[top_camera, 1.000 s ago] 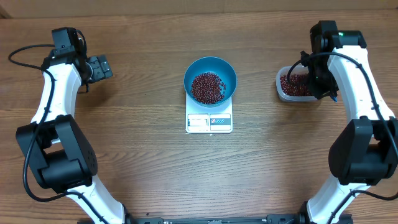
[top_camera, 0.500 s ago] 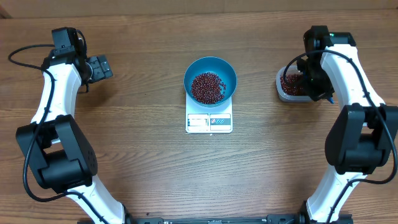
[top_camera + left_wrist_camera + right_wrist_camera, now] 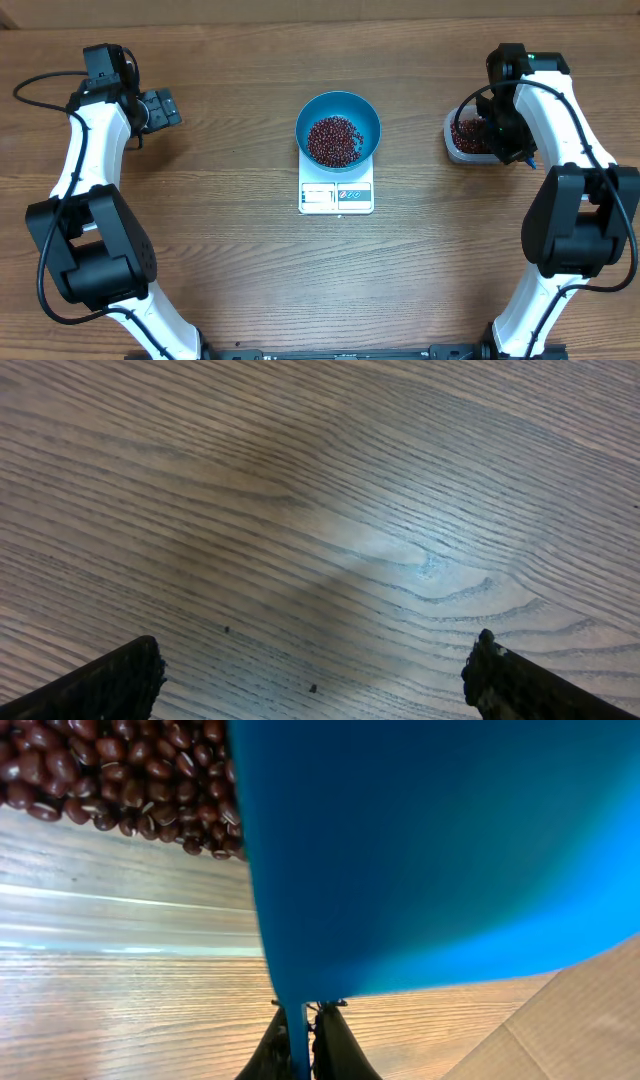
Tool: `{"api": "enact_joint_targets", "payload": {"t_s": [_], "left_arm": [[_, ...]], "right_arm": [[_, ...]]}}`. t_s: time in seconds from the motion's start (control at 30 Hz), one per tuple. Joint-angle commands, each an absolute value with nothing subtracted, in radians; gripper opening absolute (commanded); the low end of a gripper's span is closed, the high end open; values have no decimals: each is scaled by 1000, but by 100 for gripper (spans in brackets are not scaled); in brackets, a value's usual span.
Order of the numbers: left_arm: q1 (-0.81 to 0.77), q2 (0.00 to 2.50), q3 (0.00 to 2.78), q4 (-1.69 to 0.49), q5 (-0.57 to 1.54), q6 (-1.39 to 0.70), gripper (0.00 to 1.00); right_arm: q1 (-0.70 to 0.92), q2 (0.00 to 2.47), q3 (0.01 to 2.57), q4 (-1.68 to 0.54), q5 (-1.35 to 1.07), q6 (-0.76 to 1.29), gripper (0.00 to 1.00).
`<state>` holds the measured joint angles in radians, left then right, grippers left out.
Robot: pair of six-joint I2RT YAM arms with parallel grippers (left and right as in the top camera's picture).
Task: Scoop item into bowl and weigh 150g on scale
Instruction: 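Dip the blue scoop into the red beans with the right gripper, then lift the bean-filled scoop out of the tub with the right gripper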
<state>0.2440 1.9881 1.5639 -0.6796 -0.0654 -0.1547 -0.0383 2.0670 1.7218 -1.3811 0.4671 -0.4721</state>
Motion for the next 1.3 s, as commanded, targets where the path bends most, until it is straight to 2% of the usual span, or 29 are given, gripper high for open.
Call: {"api": "enact_joint_targets", "payload": {"t_s": [0.0,0.43,0.83,1.1,1.27], "left_arm": [[241,1988,1573,-676,-78,-150,100],[241,1988,1573,-676,-78,-150,100],[241,1988,1573,-676,-78,-150,100],[241,1988,1573,-676,-78,-150,100],[241,1988,1573,-677,-78,-150,100]], "right_arm": [[-39,2084,1720,-1354,470,-439,4],[-6,2090,1718,-1347,444,-447,4],[63,2090,1617,-1315,435,-484,4],[78,2090,1617,-1302,249,-497,4],[78,2090,1617,-1287,103,-415,3]]}}
